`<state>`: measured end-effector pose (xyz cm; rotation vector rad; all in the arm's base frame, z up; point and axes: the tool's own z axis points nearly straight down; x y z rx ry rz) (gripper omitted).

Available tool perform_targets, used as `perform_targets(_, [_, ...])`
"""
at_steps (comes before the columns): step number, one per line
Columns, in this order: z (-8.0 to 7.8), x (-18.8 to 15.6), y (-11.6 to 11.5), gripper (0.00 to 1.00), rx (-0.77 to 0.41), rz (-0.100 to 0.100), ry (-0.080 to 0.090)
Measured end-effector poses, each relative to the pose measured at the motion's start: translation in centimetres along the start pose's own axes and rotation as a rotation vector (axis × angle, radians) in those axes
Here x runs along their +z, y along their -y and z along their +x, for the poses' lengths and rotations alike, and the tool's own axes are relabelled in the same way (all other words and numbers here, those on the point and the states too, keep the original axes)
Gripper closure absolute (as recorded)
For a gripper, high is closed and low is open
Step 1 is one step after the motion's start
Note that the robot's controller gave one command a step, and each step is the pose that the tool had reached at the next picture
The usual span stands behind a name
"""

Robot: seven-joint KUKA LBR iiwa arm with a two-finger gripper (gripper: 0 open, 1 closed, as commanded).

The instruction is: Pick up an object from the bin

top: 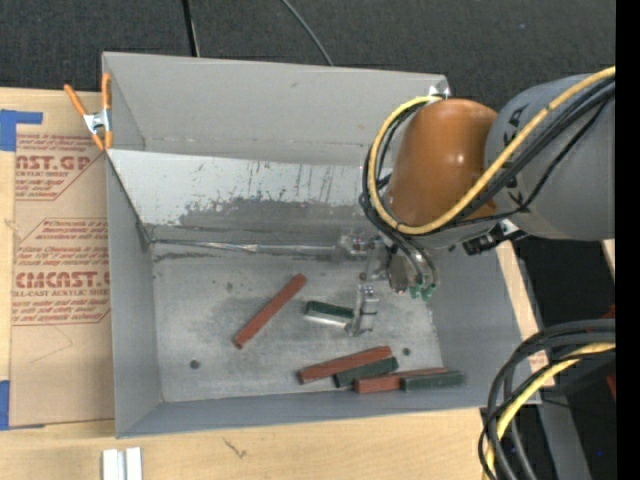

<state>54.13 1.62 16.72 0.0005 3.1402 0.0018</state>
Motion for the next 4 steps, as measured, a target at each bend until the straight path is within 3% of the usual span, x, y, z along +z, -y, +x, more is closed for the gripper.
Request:
perform_targets(1, [0.0, 0.0, 0.0, 0.00, 0.000, 0.000, 0.000])
perform_targets(2, [-0.1, 9.6, 0.9, 1.00, 0.078, 0.000, -0.002])
perform_targets(3, [-0.1, 9.6, 0.9, 1.00, 0.078, 0.000, -0.002])
perform_targets(4, [1.6, -10.6, 1.5, 1.00, 0.066, 0.000, 0.002])
